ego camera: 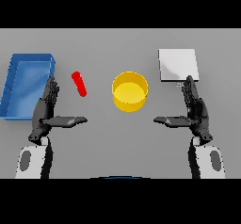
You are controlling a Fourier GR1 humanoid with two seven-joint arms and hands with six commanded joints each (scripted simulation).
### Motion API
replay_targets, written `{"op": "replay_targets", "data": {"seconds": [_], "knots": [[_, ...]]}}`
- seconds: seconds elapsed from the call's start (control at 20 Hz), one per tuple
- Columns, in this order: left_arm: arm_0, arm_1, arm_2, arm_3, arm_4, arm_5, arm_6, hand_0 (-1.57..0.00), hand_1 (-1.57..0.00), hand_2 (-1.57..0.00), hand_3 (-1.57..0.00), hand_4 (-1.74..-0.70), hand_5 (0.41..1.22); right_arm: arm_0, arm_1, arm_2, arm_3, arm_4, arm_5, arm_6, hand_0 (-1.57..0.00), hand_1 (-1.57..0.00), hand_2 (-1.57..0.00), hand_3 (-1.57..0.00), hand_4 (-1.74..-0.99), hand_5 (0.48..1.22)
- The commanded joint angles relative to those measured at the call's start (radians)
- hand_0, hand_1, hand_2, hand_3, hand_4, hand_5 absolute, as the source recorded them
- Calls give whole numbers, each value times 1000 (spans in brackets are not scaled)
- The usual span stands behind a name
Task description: Pick up the red beaker and tilt it to pour out 1 green nut into yellow bowl. Pick up the yellow bowl and place it on the metallic measuring scale.
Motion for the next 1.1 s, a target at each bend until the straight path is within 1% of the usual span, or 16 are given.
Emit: {"op": "replay_targets", "data": {"seconds": [0.0,0.2,0.25,0.3,0.35,0.4,0.45,0.5,0.55,0.6,0.7,0.8,0.85,0.95,1.0,1.05], "knots": [[1,1,1,0,2,0,0,1,1,1,1,-1093,623,0,0,-1,0,-1,-1,0,1,1,1,1,-1128,660],[5,12,9,-2,11,-8,-3,1,1,1,1,-1093,623,-1,-5,-4,2,-4,2,0,1,1,1,1,-1128,660],[19,12,10,-1,12,-13,-17,1,1,1,1,-1093,623,0,-1,1,0,-1,1,-1,1,1,1,1,-1128,660],[63,30,-27,-47,-40,-10,-49,1,1,1,1,-1093,623,29,-30,51,-46,102,-22,-80,1,1,1,1,-1128,660],[94,42,-49,-83,-77,-6,-68,1,1,1,1,-1094,620,61,-41,91,-61,182,-41,-134,1,1,1,1,-1128,663],[104,45,-66,-102,-103,1,-53,1,1,1,1,-1094,618,85,-52,112,-91,224,-50,-140,1,1,1,1,-1127,664],[115,50,-76,-133,-115,4,-40,1,1,1,1,-1093,615,91,-52,128,-93,253,-55,-139,1,1,1,1,-1126,666],[116,54,-78,-139,-120,6,-19,1,1,1,1,-1096,615,90,-50,132,-98,261,-59,-124,1,1,1,1,-1126,668],[134,54,-88,-157,-125,3,-15,1,1,1,1,-1098,616,102,-56,130,-112,265,-63,-126,1,1,1,1,-1118,663],[125,52,-93,-150,-141,11,8,1,1,1,1,-1096,616,112,-55,135,-113,274,-66,-129,1,1,1,1,-1112,659],[107,56,-92,-114,-153,11,29,1,1,1,1,-1090,612,98,-57,128,-110,255,-54,-120,1,1,1,1,-1121,658],[64,55,-92,-71,-172,21,6,1,1,1,1,-1095,617,110,-53,130,-117,258,-58,-115,1,1,1,1,-1127,652],[50,41,-104,-48,-181,23,-15,1,1,1,1,-1106,623,102,-56,129,-132,260,-61,-106,1,1,1,1,-1130,650],[-8,37,-92,15,-186,32,-28,1,1,1,1,-1130,633,109,-44,132,-139,240,-49,-106,1,1,1,1,-1160,651],[-38,35,-80,51,-186,41,-34,1,1,1,1,-1139,636,103,-44,128,-142,230,-44,-94,1,1,1,1,-1171,653],[-66,33,-70,91,-187,49,-50,1,1,1,1,-1147,636,106,-48,124,-137,223,-37,-99,1,1,1,1,-1182,655]]}}
